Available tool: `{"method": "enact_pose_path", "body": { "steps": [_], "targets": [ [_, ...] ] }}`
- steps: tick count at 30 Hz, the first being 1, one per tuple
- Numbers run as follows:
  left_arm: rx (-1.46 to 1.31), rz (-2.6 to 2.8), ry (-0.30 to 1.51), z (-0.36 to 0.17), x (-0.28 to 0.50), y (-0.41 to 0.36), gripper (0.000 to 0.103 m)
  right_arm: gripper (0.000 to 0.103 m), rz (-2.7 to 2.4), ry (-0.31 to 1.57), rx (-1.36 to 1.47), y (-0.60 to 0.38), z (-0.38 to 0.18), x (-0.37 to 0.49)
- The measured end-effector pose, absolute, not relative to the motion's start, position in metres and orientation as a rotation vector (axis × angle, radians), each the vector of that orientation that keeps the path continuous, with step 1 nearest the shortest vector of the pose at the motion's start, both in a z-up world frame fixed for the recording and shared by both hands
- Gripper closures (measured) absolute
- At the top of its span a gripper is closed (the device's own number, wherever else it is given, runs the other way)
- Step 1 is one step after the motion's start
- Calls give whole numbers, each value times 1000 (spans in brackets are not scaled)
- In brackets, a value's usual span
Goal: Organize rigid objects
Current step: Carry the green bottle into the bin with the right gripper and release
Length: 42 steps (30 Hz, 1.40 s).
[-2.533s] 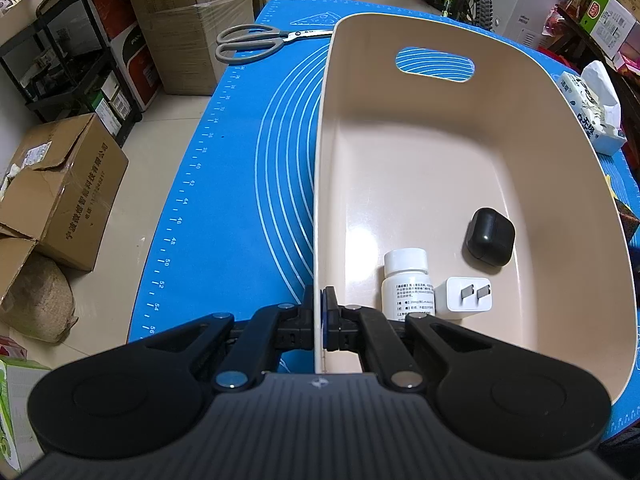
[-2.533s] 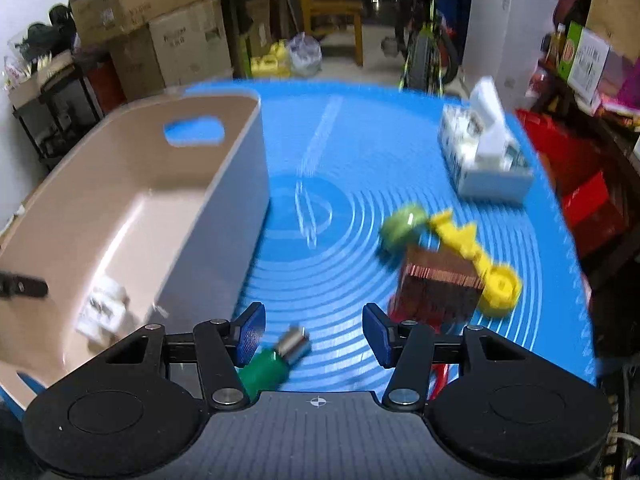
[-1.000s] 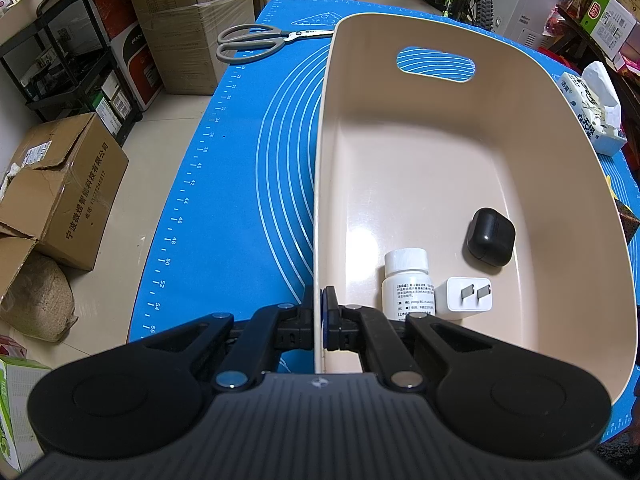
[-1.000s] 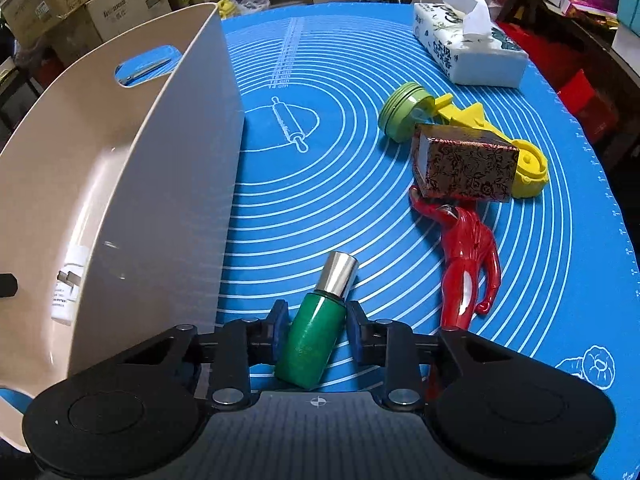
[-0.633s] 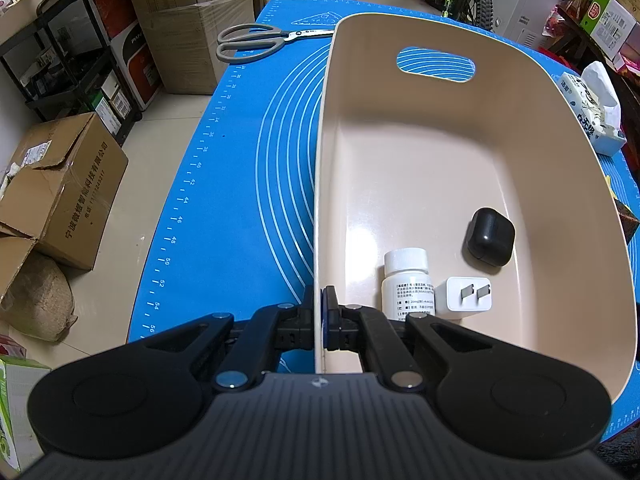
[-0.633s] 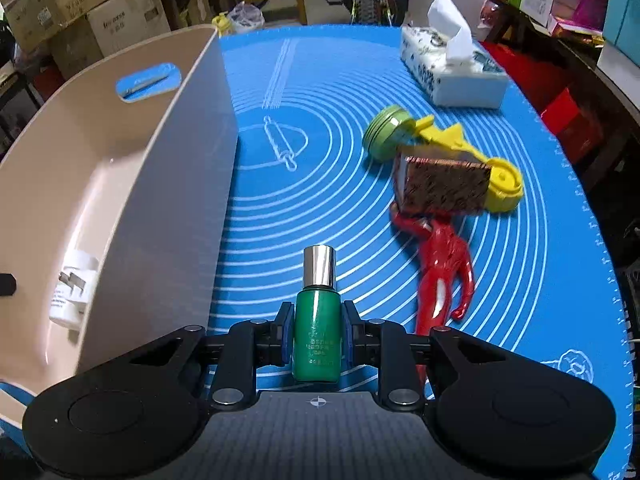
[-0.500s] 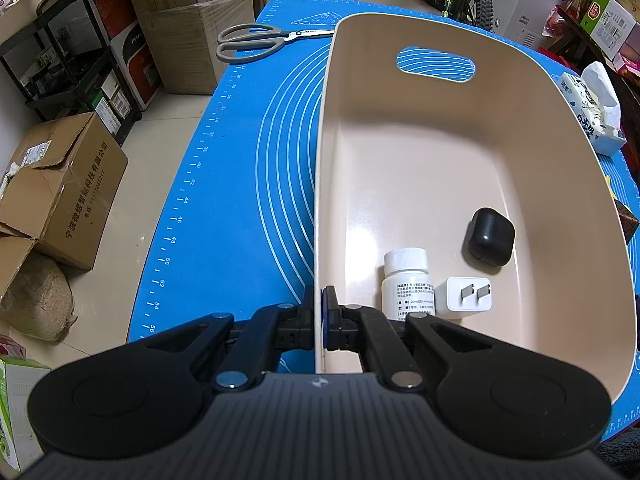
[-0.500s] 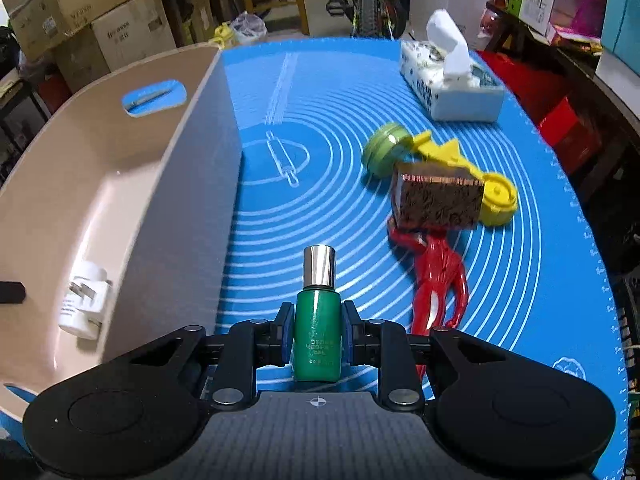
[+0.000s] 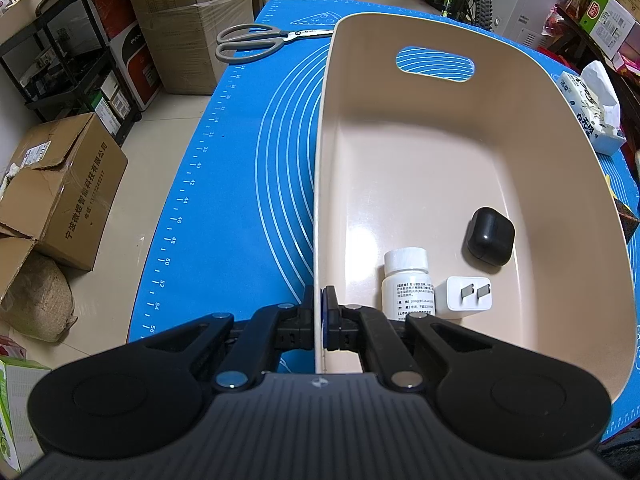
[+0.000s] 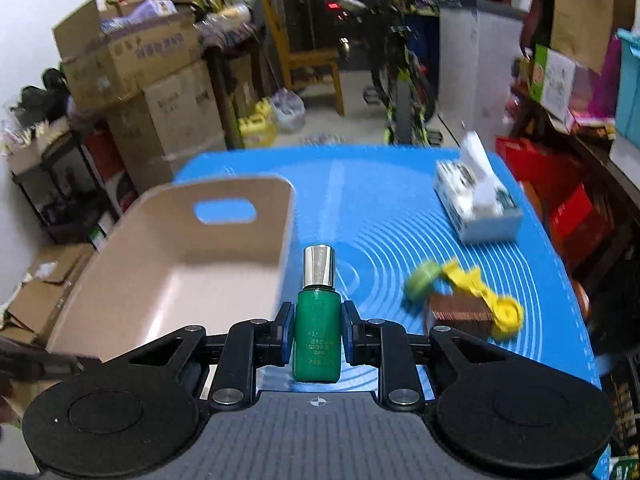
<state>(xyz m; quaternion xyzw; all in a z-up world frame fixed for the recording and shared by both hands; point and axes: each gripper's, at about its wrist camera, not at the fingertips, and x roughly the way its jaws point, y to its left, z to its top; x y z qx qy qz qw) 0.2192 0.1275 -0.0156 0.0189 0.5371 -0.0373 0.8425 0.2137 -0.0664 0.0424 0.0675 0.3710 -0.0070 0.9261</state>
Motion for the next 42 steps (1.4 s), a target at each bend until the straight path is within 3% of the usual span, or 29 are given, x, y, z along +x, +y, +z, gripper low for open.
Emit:
{"method": "enact_pose_path", "body": {
  "steps": [12,36,38,40,42],
  "targets": [
    [39,-79,1135,-16,219,128,99,70,146,718,83,-5,62,239],
    [44,-77,1134,-16,219,128,99,71,265,1027,-16,46,-15,271],
    [44,-77,1134,-16,219,128,99,70,269,1020,4,41,-13,270],
    [44,-76,1135,-16,219,128,99,55,272,996,22,35,-7,268],
    [47,-75,1134,-16,219,129,98,48,264,968,32,29,1,264]
  ]
}}
